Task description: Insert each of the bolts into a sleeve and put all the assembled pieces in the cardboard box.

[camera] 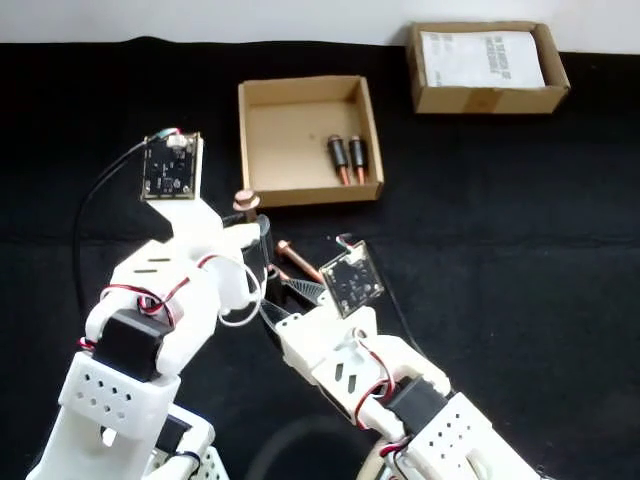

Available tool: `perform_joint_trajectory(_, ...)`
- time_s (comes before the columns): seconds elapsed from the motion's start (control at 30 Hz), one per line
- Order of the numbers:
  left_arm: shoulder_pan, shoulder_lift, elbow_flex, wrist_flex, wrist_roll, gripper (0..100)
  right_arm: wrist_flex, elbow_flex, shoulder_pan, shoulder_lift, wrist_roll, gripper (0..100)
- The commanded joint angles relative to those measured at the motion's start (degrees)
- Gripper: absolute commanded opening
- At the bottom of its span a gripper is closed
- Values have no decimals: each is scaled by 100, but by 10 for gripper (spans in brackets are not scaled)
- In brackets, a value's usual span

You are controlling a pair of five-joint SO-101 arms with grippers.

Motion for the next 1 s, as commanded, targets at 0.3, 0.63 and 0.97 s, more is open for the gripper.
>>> perform_joint_trajectory(0.3, 523, 13, 101, 9, 26, 8, -180, -22, 101, -145, -53, 6)
perform_joint_trajectory(0.63, 514, 22, 119, 18, 26, 8, -189, -57, 136, -154, -44, 6)
perform_joint_trajectory(0.97, 444, 4, 321, 290, 9, 10, -611, -66, 497, -171, -18, 6)
